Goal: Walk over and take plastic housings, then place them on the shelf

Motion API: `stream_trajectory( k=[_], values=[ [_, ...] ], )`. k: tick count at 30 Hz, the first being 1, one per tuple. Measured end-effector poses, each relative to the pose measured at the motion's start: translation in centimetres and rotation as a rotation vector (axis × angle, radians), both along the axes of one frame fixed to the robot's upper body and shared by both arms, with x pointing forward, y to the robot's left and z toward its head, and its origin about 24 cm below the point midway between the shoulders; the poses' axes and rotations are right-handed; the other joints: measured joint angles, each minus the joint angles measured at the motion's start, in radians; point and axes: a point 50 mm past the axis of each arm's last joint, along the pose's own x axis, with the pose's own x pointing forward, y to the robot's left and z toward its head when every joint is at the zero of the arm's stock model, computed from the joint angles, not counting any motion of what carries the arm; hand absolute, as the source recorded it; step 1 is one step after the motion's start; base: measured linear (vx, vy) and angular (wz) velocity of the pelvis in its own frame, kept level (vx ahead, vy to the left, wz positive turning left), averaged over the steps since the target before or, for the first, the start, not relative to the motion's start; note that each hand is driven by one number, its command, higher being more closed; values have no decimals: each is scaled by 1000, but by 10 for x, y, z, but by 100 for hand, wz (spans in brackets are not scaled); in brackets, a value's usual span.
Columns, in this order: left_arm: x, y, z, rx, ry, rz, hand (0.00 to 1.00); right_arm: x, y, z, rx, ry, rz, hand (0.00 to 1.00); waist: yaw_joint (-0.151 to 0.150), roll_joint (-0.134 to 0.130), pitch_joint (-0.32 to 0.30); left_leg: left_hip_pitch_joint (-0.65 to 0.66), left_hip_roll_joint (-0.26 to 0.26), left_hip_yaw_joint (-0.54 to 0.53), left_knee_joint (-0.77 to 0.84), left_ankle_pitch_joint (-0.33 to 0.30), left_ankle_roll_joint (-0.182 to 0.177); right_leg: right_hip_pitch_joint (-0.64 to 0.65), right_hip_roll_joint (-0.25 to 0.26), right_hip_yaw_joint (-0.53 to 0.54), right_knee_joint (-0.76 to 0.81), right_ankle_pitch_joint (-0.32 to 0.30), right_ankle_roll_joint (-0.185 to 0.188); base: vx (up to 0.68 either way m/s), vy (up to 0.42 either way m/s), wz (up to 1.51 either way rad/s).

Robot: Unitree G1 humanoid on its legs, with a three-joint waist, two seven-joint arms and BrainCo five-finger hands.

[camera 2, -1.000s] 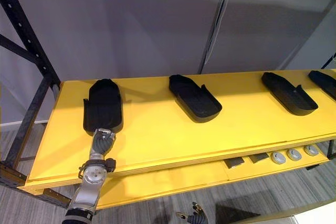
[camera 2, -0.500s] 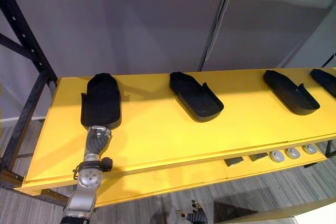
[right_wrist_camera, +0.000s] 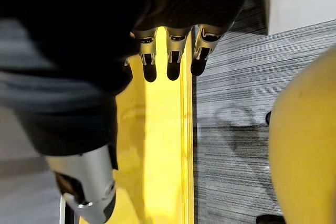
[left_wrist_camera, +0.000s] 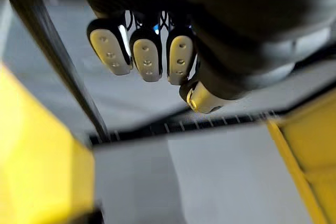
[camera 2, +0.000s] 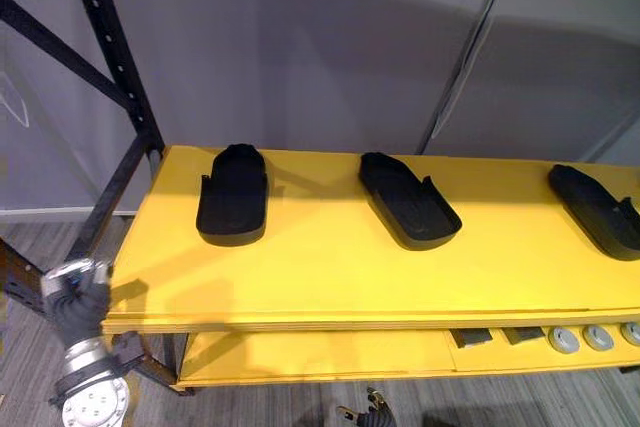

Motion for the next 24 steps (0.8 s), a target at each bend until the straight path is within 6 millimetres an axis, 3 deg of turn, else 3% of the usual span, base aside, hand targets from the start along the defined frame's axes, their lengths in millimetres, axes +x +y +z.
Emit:
stream_trajectory(
  k=[2, 3, 4, 9, 11, 14, 17, 24],
  values=[
    [-9, 13, -11, 1, 69, 67, 100, -1, -1, 1, -2, -6, -2, 0, 3, 1, -1, -8, -2, -10, 11, -4, 0, 0, -2, -8, 4, -1, -1, -25, 11, 14],
    [-17, 27, -30, -20, 170, 129, 100, 0, -1, 2, -2, -11, -1, 0, 3, 1, -1, -12, -2, -15, 21, -7, 1, 0, -4, -24, 13, -7, -8, -40, 0, 10],
    [-25, 36, -48, -56, 273, 169, 0, 3, 0, 4, -2, -28, 7, 0, 4, -1, -2, -14, -4, -14, 32, -15, 6, 0, -7, -28, 19, -18, -9, -40, -3, 5],
    [-46, 42, -111, -211, 565, 200, 0, 6, 5, 6, 13, -35, 44, 0, 1, 6, -10, -15, 2, 4, 56, -37, 0, -1, -1, -22, 30, -35, -21, -24, -9, -7],
    [-58, 36, -144, -303, 712, 180, 0, 7, 5, 6, 15, -30, 47, 0, -7, 10, -15, -17, 5, 9, 71, -35, -2, 0, -2, -20, 33, -38, -23, 8, 2, -6],
    [-61, 26, -171, -389, 819, 147, 0, 9, 3, 7, 9, -38, 47, 0, -7, 11, -15, -17, 5, 13, 72, -35, -2, -3, -4, -18, 35, -38, -22, 0, 0, 0],
    [-59, 14, -190, -440, 896, 89, 0, 9, 2, 8, 4, -40, 44, 0, -9, 18, -19, -17, 1, 16, 71, -35, -2, -5, -9, -18, 35, -40, -19, 0, 0, 0],
    [-53, -9, -209, -494, 966, -58, 0, 9, -7, 7, -20, -33, 24, 0, -9, 52, -29, -16, 0, 36, 58, -32, -3, -23, -8, 2, 36, -41, -17, 0, 4, -7]
  ],
)
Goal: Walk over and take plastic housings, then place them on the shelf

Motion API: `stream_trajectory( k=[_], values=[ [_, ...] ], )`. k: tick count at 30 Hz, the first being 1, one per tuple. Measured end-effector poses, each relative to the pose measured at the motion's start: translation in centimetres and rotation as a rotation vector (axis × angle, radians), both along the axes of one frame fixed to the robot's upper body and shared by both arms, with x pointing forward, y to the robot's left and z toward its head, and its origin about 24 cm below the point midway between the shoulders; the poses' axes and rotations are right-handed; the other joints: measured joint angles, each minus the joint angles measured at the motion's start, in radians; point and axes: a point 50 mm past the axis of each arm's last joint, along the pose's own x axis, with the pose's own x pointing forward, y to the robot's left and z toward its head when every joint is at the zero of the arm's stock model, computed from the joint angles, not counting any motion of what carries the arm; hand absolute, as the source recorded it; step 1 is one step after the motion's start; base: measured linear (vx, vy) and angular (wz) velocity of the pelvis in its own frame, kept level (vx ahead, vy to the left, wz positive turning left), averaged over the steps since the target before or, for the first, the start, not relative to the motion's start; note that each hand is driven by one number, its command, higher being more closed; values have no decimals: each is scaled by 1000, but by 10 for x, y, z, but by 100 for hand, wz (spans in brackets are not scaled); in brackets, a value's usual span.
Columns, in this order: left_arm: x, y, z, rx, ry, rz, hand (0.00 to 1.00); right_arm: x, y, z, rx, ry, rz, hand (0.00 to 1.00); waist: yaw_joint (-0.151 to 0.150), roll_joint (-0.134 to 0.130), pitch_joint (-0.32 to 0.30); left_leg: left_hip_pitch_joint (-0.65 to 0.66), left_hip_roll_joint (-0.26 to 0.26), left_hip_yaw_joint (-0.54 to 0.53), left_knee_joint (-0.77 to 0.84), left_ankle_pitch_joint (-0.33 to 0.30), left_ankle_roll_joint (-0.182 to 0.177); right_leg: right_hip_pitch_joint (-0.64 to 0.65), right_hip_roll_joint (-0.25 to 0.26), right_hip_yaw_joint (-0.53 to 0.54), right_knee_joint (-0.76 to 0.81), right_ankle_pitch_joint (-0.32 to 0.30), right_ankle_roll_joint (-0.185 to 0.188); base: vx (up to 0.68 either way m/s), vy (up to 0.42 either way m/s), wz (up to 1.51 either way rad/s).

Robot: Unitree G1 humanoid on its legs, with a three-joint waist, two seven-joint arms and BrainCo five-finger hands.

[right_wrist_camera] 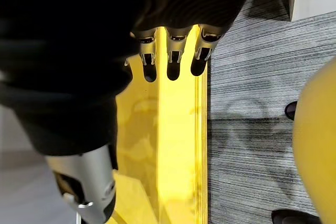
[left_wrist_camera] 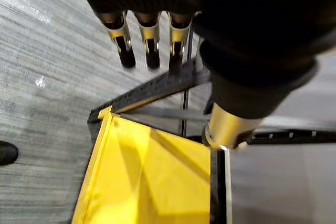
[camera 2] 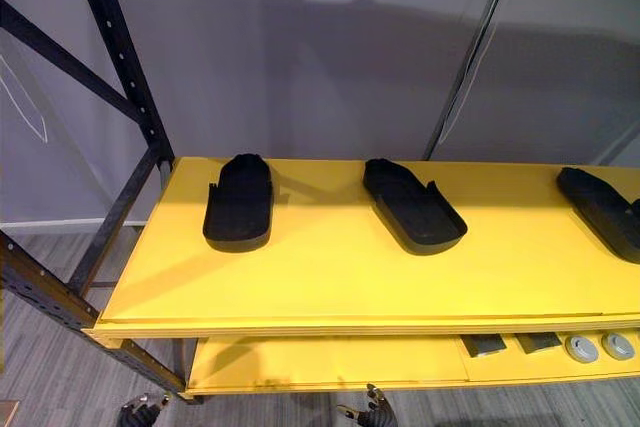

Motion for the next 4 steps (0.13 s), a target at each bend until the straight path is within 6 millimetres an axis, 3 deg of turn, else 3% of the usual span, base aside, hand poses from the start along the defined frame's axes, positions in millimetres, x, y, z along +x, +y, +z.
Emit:
stream_trajectory(
  k=[4],
  values=[
    [7, -15, -4, -52, -8, -84, 0, -5, -7, -3, -13, 25, -25, 0, -2, 5, -1, 9, -3, 1, -22, 11, 0, -1, 0, 1, -2, 0, 0, 1, 1, -2]
  ],
)
